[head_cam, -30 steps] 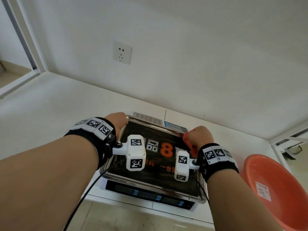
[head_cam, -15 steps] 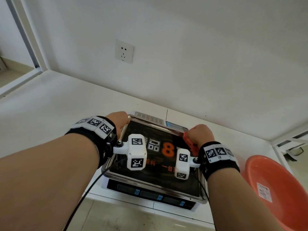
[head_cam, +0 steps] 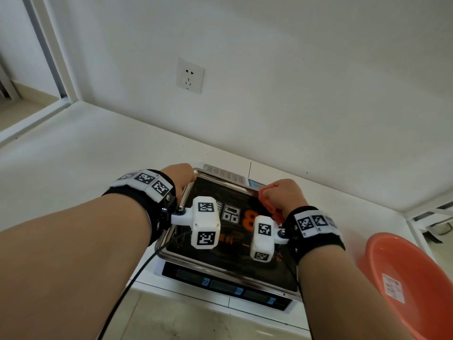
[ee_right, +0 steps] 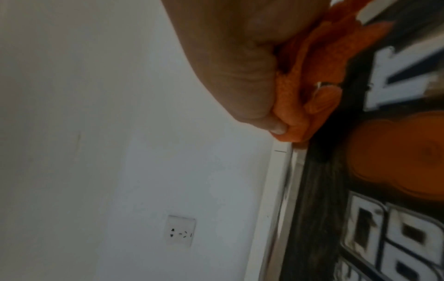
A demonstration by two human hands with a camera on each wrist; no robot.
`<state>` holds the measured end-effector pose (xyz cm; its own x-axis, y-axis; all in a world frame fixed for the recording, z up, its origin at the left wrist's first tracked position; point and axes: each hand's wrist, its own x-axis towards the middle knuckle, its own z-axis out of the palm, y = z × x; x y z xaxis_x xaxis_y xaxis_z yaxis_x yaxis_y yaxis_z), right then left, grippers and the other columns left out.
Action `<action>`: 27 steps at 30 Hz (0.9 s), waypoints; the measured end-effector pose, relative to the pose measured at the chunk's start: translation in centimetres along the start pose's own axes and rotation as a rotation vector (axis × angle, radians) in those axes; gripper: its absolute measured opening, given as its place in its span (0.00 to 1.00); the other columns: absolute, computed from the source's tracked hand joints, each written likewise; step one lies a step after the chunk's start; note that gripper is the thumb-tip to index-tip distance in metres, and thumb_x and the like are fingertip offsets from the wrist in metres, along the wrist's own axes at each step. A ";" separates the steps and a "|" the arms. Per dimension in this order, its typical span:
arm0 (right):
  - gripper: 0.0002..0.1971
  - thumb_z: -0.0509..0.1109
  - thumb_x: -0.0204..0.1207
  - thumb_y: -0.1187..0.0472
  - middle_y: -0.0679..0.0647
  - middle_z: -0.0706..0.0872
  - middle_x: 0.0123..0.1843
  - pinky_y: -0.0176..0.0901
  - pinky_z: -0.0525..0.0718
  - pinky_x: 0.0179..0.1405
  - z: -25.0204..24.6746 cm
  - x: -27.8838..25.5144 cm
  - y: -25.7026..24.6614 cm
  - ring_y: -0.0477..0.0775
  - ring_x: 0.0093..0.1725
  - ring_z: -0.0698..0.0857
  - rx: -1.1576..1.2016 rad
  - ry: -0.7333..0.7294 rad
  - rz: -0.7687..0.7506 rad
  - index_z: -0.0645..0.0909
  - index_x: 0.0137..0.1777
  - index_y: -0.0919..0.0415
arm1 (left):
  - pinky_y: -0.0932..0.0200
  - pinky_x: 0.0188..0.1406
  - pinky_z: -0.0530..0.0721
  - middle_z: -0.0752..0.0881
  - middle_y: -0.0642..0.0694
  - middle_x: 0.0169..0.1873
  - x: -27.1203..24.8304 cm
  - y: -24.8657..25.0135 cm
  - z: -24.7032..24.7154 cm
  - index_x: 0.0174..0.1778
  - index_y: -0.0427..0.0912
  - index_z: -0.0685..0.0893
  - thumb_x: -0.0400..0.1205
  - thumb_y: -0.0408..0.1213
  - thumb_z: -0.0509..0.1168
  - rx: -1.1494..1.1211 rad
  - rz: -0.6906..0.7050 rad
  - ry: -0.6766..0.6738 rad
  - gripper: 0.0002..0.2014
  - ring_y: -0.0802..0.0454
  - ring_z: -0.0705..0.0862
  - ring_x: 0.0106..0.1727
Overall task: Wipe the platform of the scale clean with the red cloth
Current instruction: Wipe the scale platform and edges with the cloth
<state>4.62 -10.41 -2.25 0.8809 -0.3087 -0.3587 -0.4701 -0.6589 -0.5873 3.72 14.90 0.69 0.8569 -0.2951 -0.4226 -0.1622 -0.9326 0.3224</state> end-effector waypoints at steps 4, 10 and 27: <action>0.09 0.68 0.65 0.68 0.63 0.92 0.37 0.54 0.92 0.40 0.4 0.0 0.7 0.65 0.37 0.91 -0.200 0.058 0.040 0.89 0.41 0.69 | 0.59 0.53 0.83 0.73 0.52 0.31 0.1 -0.4 0.4 0.57 0.34 0.85 0.77 0.32 0.71 -0.040 0.010 0.040 0.13 0.42 0.86 0.57; 0.13 0.66 0.74 0.64 0.57 0.90 0.31 0.41 0.85 0.27 3.5 -1.4 -0.5 0.53 0.26 0.84 -0.068 -0.019 -0.156 0.92 0.37 0.56 | 0.64 0.59 0.80 0.77 0.53 0.38 -0.2 0.3 0.5 0.66 0.37 0.80 0.80 0.35 0.70 -0.139 -0.036 0.098 0.18 0.48 0.82 0.65; 0.08 0.67 0.80 0.69 0.68 0.88 0.39 0.49 0.84 0.35 4.1 -1.5 -2.6 0.59 0.33 0.81 0.209 -0.215 -0.079 0.89 0.46 0.67 | 0.68 0.41 0.84 0.79 0.40 0.70 0.8 -0.3 1.0 0.73 0.35 0.75 0.84 0.38 0.64 -0.699 -0.230 0.088 0.21 0.55 0.83 0.60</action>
<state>4.27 -5.42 -3.13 0.8937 -0.0952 -0.4383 -0.4215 -0.5127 -0.7480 4.00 14.72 -0.58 0.8726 -0.0626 -0.4845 0.3507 -0.6100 0.7105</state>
